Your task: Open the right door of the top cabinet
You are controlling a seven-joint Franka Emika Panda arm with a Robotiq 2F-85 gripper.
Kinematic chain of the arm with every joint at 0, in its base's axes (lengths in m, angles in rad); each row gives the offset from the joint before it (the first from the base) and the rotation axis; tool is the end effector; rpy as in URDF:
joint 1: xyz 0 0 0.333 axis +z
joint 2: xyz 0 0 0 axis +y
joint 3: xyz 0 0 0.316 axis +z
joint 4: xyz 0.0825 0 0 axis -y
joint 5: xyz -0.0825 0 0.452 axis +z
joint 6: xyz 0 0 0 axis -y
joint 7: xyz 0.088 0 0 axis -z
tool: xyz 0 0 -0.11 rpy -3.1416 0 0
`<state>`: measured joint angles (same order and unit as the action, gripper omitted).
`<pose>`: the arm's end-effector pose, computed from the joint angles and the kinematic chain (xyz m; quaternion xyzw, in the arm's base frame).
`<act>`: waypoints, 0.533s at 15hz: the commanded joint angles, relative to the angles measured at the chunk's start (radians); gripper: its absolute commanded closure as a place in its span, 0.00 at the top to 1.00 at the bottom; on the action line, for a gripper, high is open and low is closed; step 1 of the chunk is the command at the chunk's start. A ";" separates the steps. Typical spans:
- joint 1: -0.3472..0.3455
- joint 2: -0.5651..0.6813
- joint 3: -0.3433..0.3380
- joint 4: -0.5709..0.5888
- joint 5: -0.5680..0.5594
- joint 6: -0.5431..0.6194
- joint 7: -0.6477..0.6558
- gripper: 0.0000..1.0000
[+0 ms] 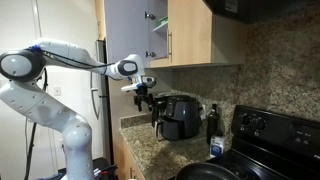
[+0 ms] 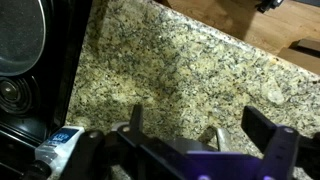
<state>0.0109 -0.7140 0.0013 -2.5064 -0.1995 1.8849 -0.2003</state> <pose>0.4128 -0.0103 0.5071 0.9855 0.1315 0.0367 0.1004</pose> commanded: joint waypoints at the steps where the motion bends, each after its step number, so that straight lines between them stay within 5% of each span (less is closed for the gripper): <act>1: 0.011 0.001 -0.008 0.003 -0.006 -0.004 0.006 1.00; 6: -0.024 -0.010 0.026 -0.011 -0.117 0.061 0.058 1.00; 8: -0.024 -0.016 0.017 -0.036 -0.137 0.198 0.147 1.00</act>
<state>0.0084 -0.7157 0.0079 -2.5078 -0.3063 1.9430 -0.1364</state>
